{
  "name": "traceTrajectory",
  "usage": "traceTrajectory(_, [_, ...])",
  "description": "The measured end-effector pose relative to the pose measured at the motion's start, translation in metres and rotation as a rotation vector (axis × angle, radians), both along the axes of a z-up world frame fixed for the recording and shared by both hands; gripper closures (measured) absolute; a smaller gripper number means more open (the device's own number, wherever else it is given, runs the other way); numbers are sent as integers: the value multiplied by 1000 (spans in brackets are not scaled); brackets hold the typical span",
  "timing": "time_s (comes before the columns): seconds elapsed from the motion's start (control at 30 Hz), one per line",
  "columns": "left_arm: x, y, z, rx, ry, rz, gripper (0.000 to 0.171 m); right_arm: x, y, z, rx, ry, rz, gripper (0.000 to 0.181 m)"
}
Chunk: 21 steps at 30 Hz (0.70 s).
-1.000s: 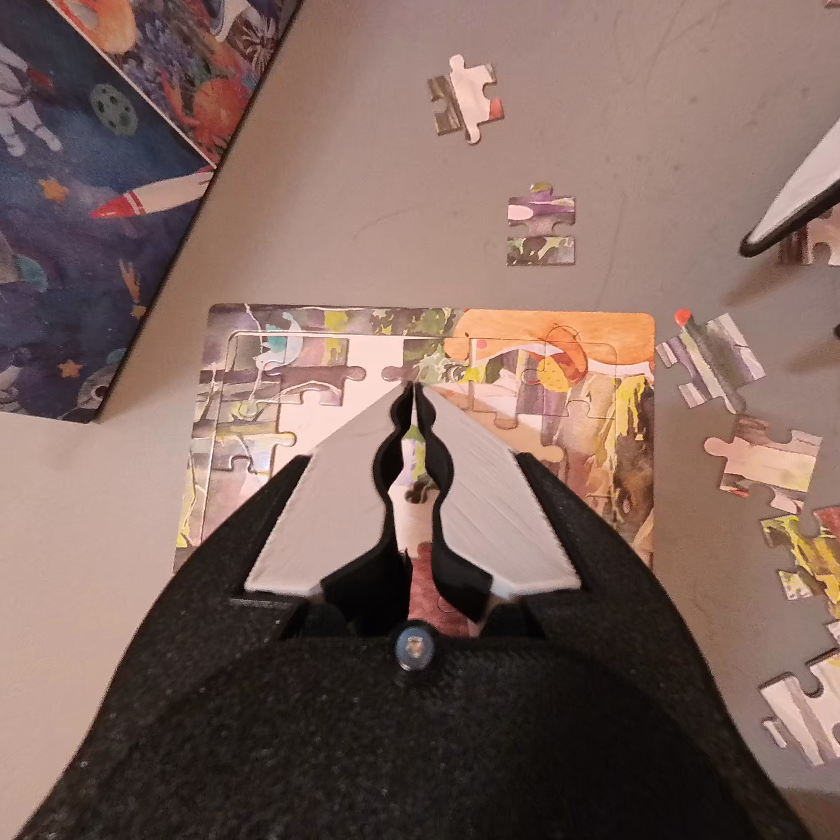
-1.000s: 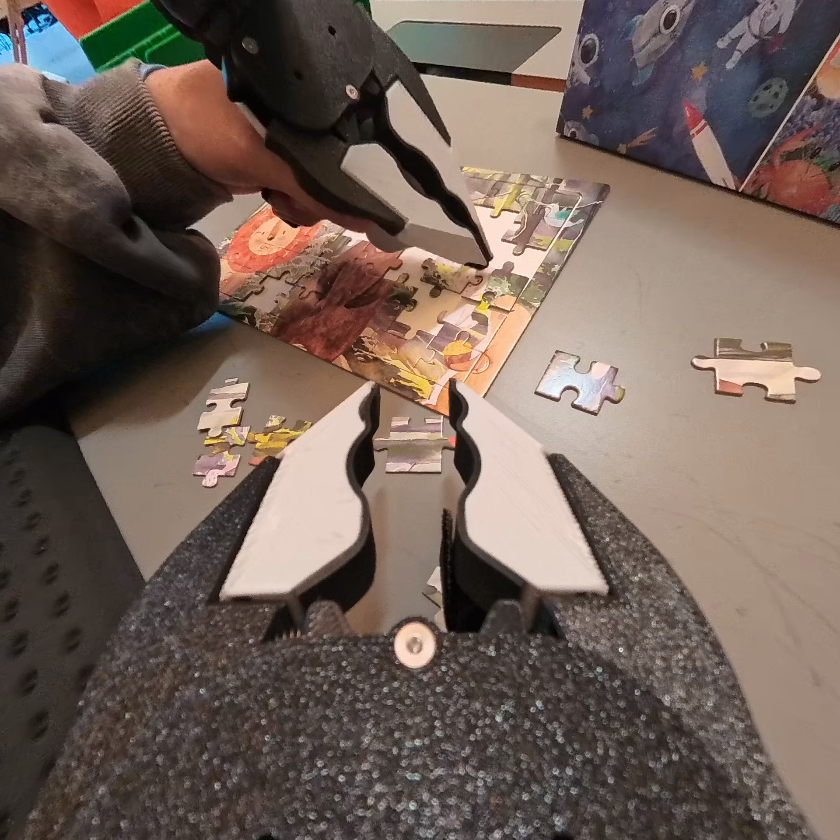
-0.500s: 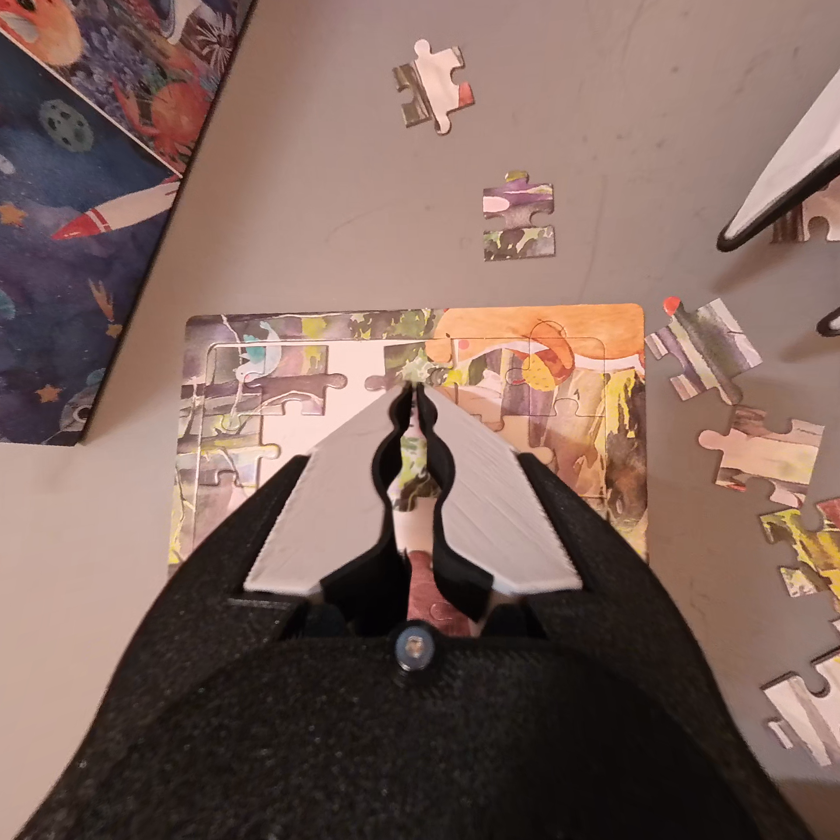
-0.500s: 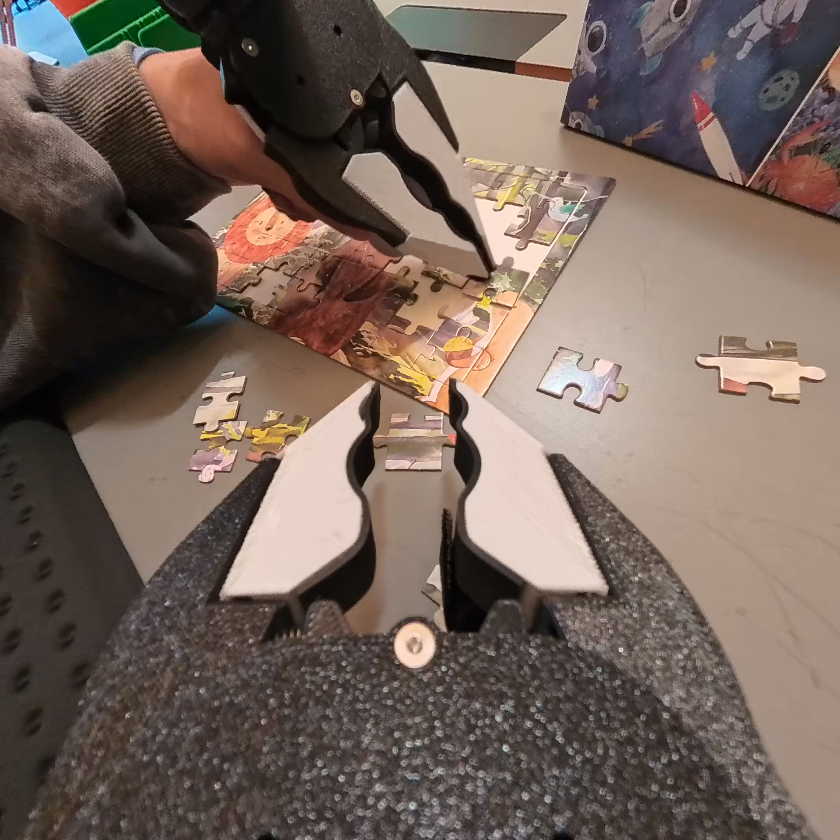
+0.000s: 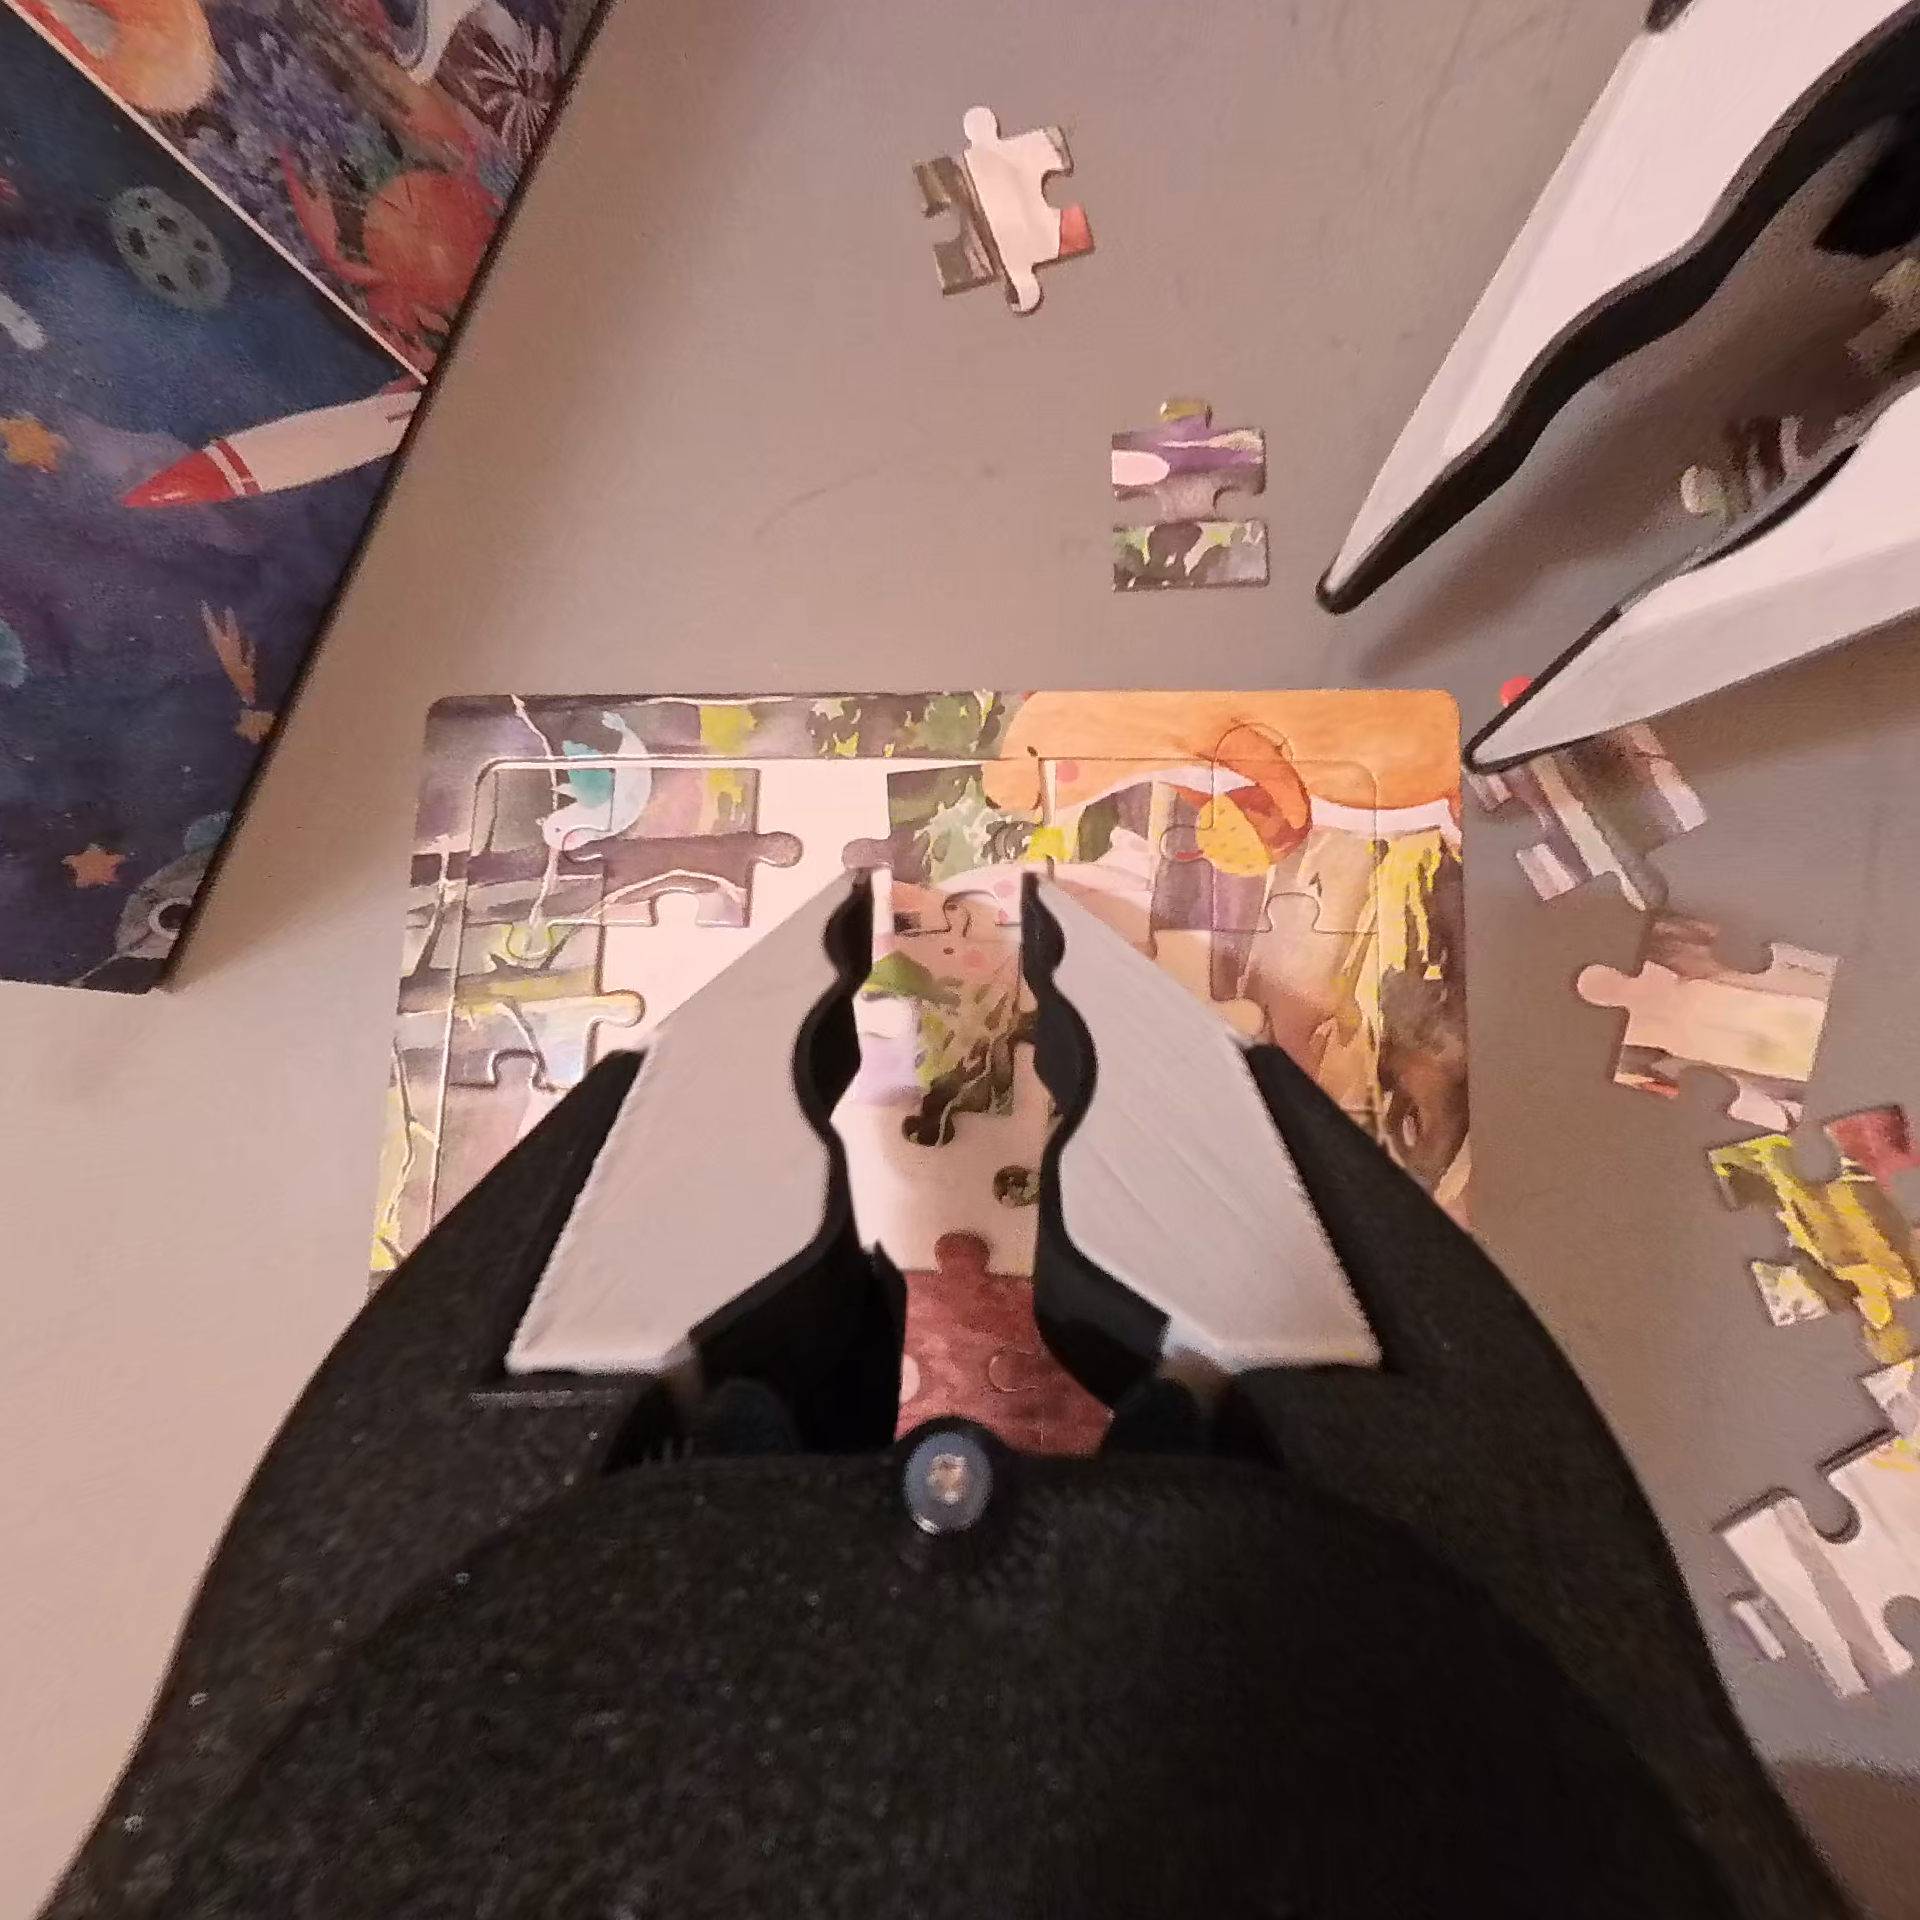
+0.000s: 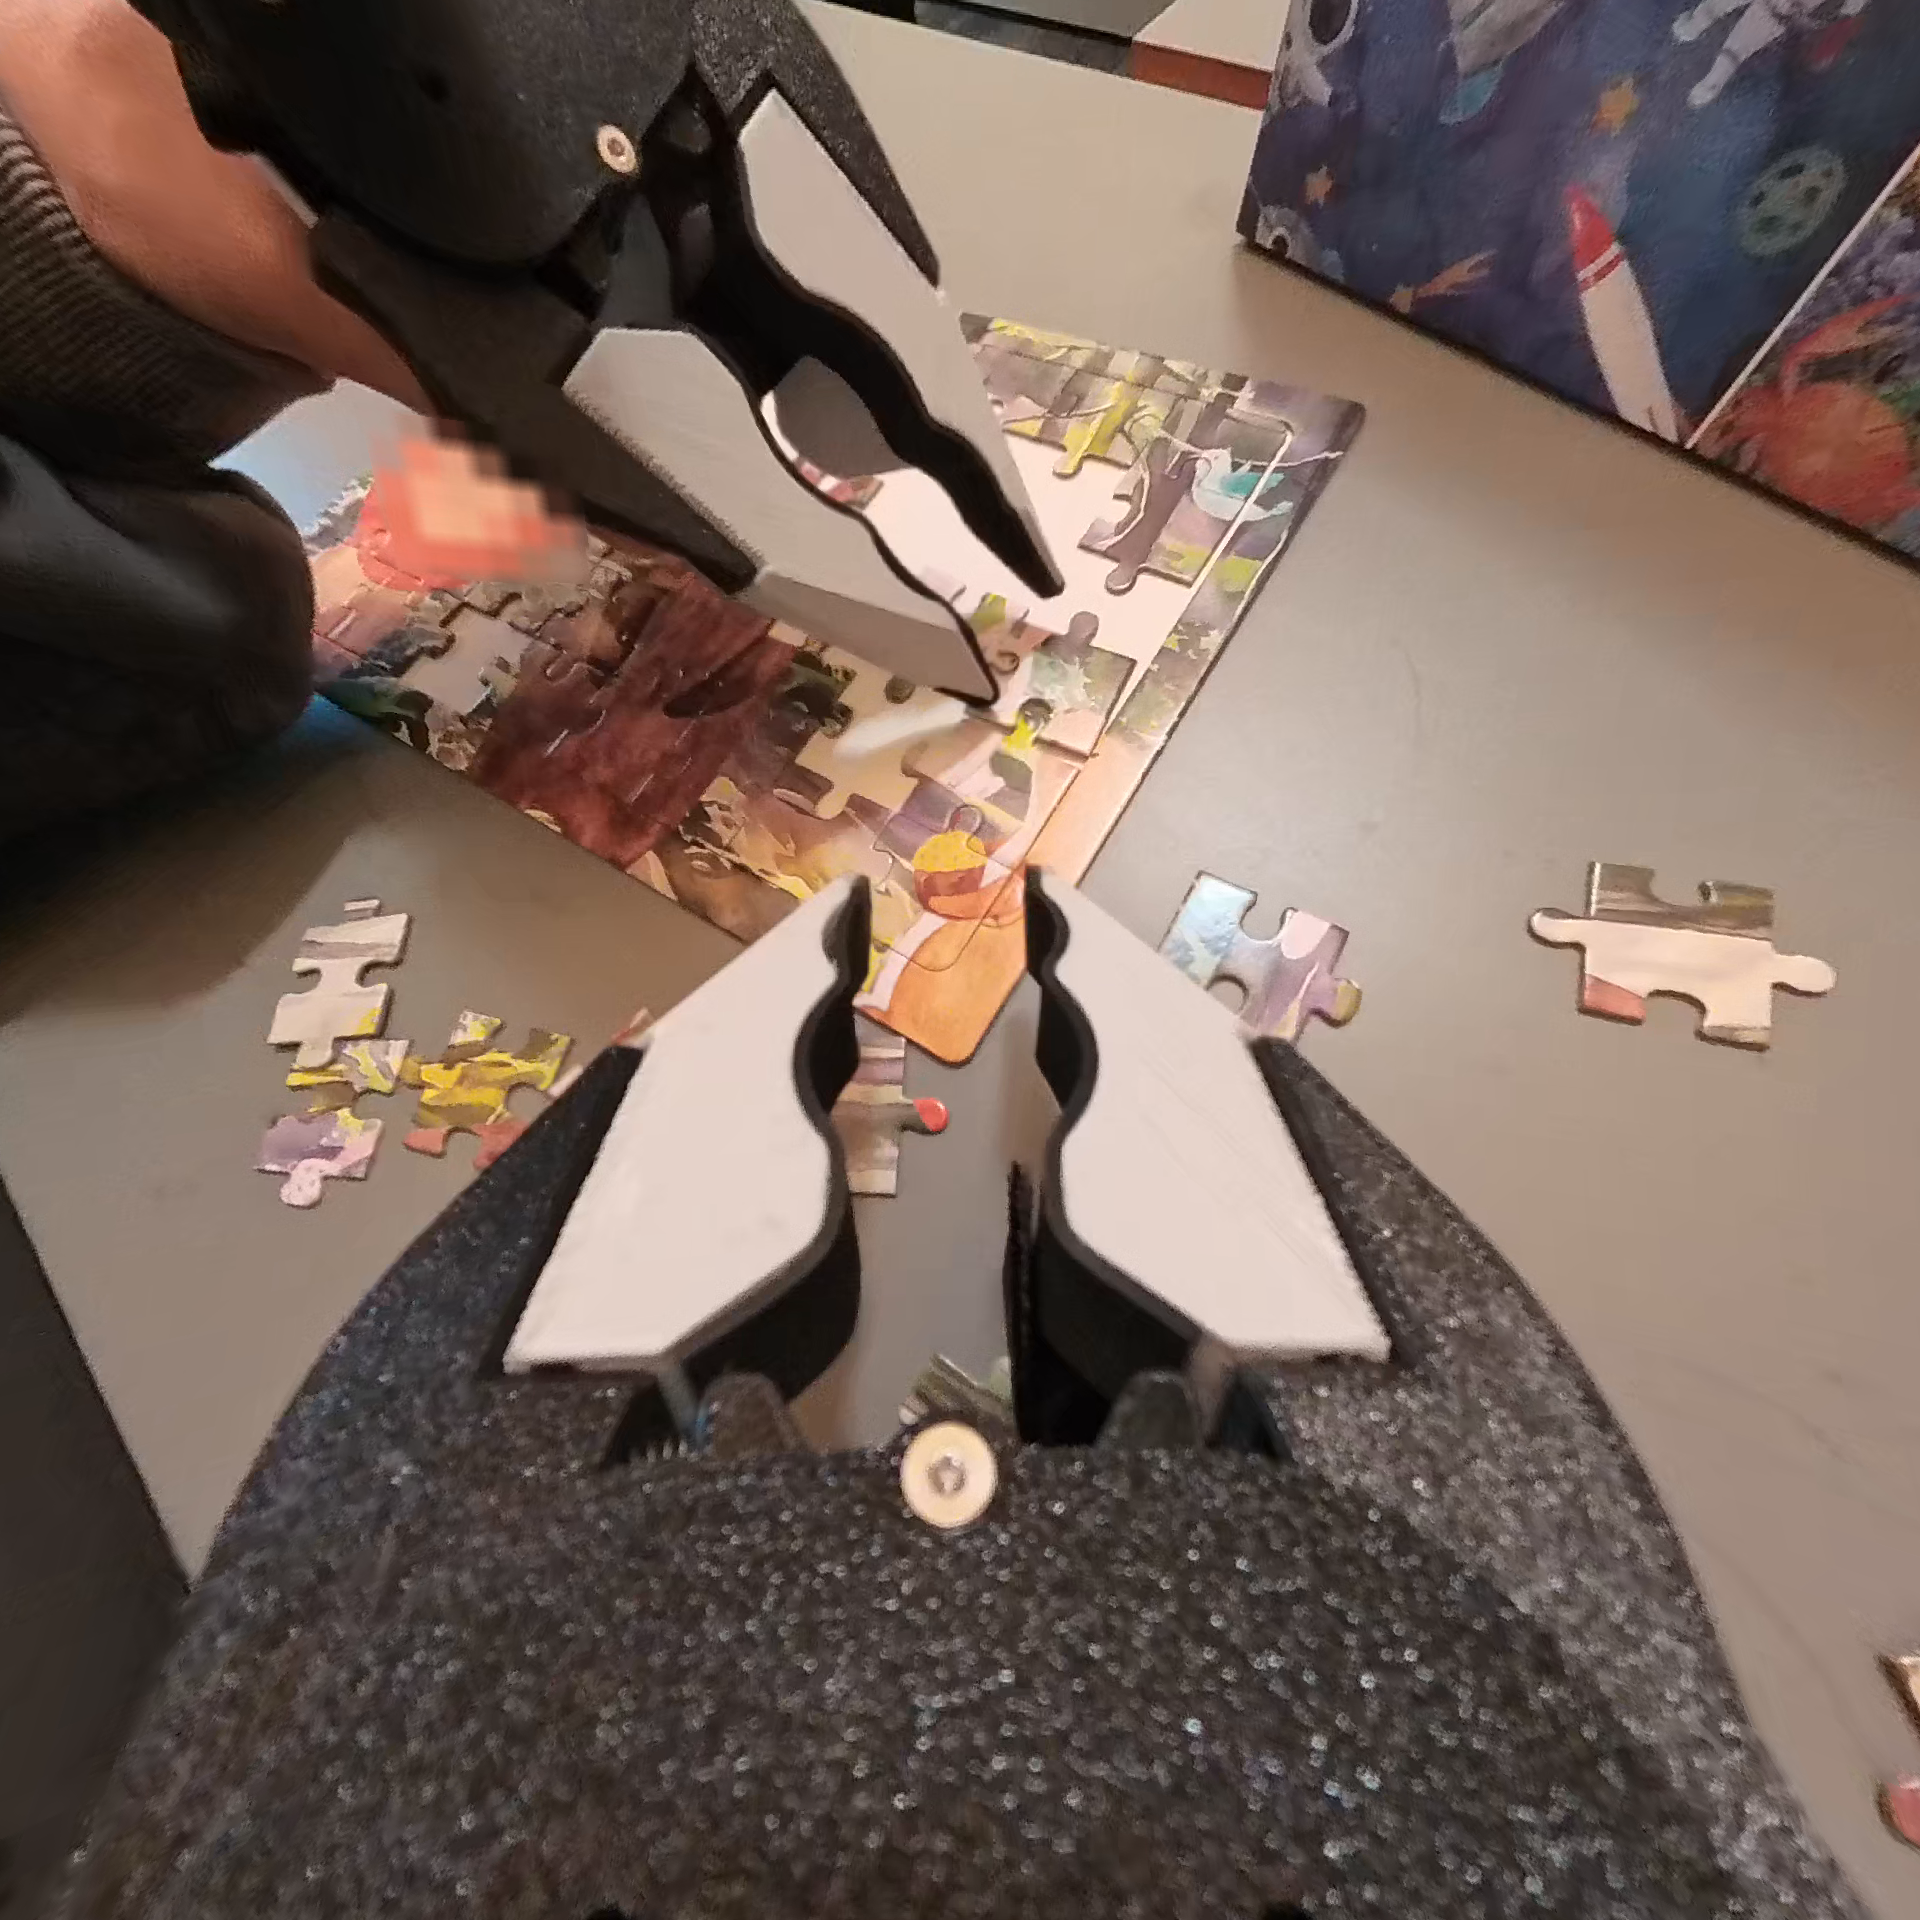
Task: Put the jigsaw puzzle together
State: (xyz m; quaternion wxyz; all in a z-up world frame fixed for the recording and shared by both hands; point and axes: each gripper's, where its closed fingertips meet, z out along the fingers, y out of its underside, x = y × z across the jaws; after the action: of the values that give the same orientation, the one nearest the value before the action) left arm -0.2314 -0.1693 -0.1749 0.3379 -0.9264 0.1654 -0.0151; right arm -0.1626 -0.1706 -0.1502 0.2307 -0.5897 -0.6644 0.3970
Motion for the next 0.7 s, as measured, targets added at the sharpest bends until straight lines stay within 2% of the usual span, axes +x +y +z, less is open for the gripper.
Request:
traceTrajectory(0.2, [2, 1, -3, 2, -20, -19, 143, 4, 0, -1, 26, 7, 0, 153])
traceTrajectory(0.4, [9, -1, -4, -14, -86, -69, 156, 6, -4, -1, 15, 8, 12, 153])
traceTrajectory(0.6, [3, -2, 6, 6, -142, -63, 155, -6, 2, -5, 76, -26, 18, 153])
traceTrajectory(0.7, [-1, -9, 11, -1, -152, -43, 145, -22, 12, -12, 160, -83, 45, 153])
